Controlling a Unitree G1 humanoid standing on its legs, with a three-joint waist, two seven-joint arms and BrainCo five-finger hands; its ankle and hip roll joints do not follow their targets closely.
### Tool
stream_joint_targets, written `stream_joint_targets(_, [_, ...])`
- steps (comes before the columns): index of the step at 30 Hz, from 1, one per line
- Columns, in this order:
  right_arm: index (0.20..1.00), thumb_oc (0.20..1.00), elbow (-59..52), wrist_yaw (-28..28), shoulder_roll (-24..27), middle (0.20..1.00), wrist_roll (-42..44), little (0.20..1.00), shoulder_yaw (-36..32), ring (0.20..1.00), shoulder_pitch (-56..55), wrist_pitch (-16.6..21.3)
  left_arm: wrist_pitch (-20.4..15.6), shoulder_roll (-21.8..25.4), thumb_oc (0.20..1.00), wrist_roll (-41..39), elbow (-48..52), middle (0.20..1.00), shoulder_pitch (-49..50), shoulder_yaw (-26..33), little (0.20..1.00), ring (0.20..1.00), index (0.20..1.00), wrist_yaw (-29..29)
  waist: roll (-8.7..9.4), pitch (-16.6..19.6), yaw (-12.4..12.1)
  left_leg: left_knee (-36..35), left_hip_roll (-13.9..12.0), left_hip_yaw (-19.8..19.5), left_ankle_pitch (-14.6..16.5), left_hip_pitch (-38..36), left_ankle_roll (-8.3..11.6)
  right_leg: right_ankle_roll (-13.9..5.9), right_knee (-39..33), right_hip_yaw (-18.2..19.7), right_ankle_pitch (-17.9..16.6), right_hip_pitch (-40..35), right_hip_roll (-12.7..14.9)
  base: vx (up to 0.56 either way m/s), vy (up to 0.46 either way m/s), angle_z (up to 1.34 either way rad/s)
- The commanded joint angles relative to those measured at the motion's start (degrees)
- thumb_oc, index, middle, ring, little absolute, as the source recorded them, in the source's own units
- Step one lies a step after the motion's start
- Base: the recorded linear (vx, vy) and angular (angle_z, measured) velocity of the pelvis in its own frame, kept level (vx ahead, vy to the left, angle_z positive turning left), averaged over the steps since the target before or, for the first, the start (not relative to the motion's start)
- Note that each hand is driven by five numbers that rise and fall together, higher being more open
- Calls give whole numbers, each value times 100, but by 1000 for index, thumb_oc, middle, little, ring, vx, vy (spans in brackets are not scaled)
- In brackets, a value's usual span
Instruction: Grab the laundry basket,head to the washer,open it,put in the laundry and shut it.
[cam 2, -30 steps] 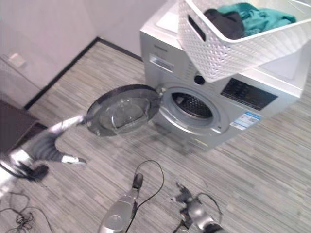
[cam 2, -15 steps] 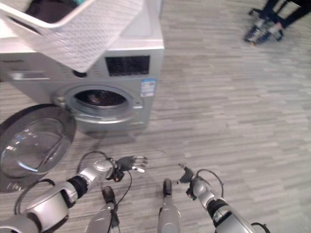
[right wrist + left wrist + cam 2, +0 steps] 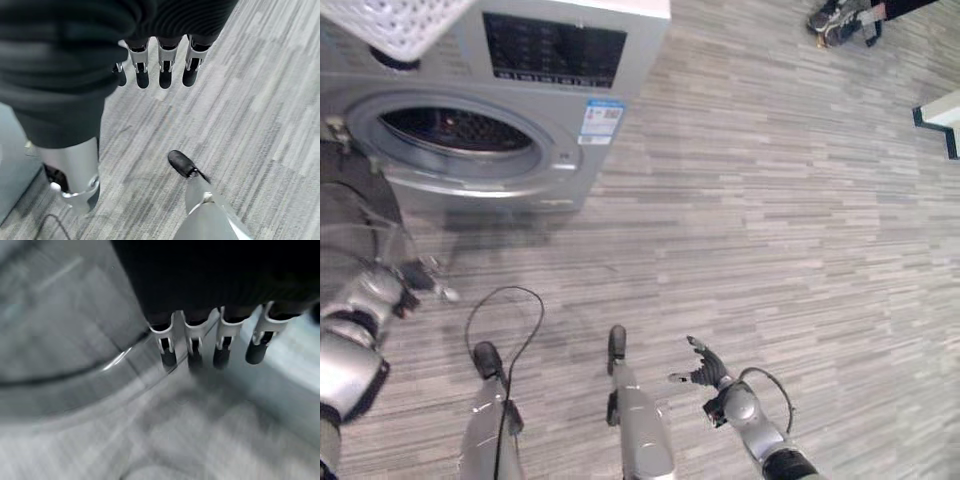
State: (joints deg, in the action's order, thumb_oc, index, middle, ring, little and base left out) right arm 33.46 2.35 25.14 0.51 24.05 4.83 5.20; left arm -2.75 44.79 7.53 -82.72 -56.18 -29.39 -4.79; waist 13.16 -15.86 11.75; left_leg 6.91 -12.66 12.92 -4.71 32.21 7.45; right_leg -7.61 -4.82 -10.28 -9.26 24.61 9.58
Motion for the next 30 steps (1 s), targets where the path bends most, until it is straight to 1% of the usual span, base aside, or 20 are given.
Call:
stream_joint_targets(1, [1000, 1000, -59, 91, 188, 1000, 223, 1000, -110, 1000, 24, 177, 164, 517, 1000, 162, -231, 1000, -80, 96, 1000, 1000, 1000, 828, -7, -103, -184, 193, 54, -365, 380, -123, -93, -507, 346, -60, 174, -378, 446, -17, -43, 2])
stream_joint_targets(2, [1000, 1000, -32, 139, 141, 1000, 264, 1000, -78, 1000, -37, 197, 152, 593, 1000, 96, -155, 1000, -125, 188, 1000, 1000, 1000, 1065, 8, -142, -227, 171, 55, -391, 369, -136, -89, -506, 330, -95, 190, -414, 449, -18, -27, 6])
stream_joint_targets(7, [1000, 1000, 50, 129, 208, 1000, 288, 1000, 26, 1000, -98, 226, 137, 585, 1000, 92, -49, 1000, 18, 281, 1000, 1000, 1000, 1279, -12, -173, -314, 170, 58, -407, 370, -184, -73, -494, 318, -113, 235, -490, 434, -20, -4, 11])
stream_joint_targets(16, [1000, 1000, 51, 97, 341, 1000, 297, 1000, 19, 1000, -116, 217, 126, 562, 1000, 108, 23, 1000, 74, 230, 1000, 1000, 1000, 1242, -11, -214, -341, 181, 32, -407, 362, -214, -58, -494, 313, -112, 233, -530, 410, -9, -1, 0])
stream_joint_targets(24, [1000, 1000, 96, 68, 398, 1000, 292, 1000, 13, 1000, -168, 209, 103, 527, 1000, 117, 109, 1000, 17, 173, 1000, 1000, 1000, 1325, -9, -236, -345, 203, 37, -427, 353, -210, -50, -489, 321, -129, 228, -535, 402, -2, -1, -1])
stream_joint_targets(30, [1000, 1000, 55, 15, 435, 1000, 302, 1000, 27, 1000, -222, 214, 92, 503, 1000, 147, 151, 1000, 46, 161, 1000, 1000, 1000, 1365, -49, -208, -366, 201, 49, -433, 342, -198, -42, -487, 322, -129, 249, -544, 405, 0, 0, 0])
